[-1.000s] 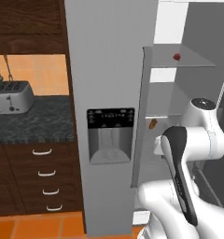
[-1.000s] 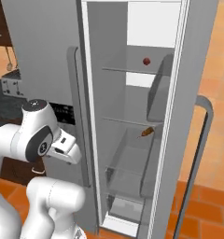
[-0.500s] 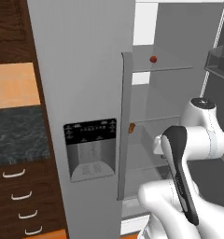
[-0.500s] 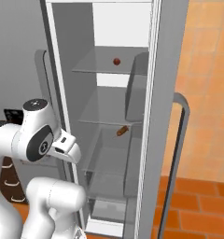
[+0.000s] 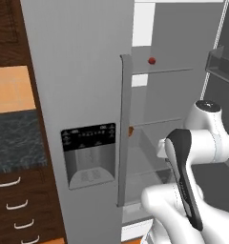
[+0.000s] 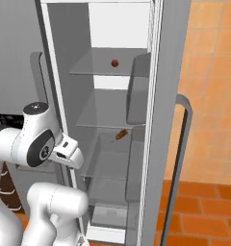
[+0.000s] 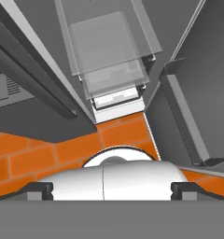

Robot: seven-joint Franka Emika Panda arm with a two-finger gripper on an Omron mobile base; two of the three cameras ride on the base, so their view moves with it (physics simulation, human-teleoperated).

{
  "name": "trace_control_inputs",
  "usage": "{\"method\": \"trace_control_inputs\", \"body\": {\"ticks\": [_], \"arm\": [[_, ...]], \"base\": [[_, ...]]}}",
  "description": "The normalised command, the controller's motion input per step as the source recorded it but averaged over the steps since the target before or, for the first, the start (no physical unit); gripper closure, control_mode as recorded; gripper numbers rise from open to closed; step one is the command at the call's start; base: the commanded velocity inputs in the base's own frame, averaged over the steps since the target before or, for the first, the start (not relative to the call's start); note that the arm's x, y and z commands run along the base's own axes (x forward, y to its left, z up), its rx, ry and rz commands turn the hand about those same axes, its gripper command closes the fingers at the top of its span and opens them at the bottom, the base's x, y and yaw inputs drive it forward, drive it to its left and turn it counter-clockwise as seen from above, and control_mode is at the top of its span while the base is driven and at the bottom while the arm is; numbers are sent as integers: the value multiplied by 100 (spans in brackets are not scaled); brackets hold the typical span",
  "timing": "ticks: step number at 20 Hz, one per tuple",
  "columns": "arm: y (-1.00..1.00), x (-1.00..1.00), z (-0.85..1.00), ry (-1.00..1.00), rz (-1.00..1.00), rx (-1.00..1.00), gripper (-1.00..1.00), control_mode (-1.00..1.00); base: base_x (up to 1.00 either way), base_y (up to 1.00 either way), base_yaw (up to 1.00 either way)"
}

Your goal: Take the strawberry from the fridge and place it on top of the pancake, located on the dining counter.

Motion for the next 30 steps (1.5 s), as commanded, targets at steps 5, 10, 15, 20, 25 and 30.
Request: {"method": "trace_control_inputs", "body": {"ticks": [5,10,15,20,25,30], "arm": [[0,0,0,0,0,0,-100,100],[0,0,0,0,0,0,-100,100],[0,0,0,0,0,0,-100,100],[0,0,0,0,0,0,-100,100],[0,0,0,0,0,0,-100,100],[0,0,0,0,0,0,-100,100]], "base": [[23,-11,0],[33,-21,0],[52,-9,0],[32,-22,0],[10,-38,0],[22,-7,-1]]}}
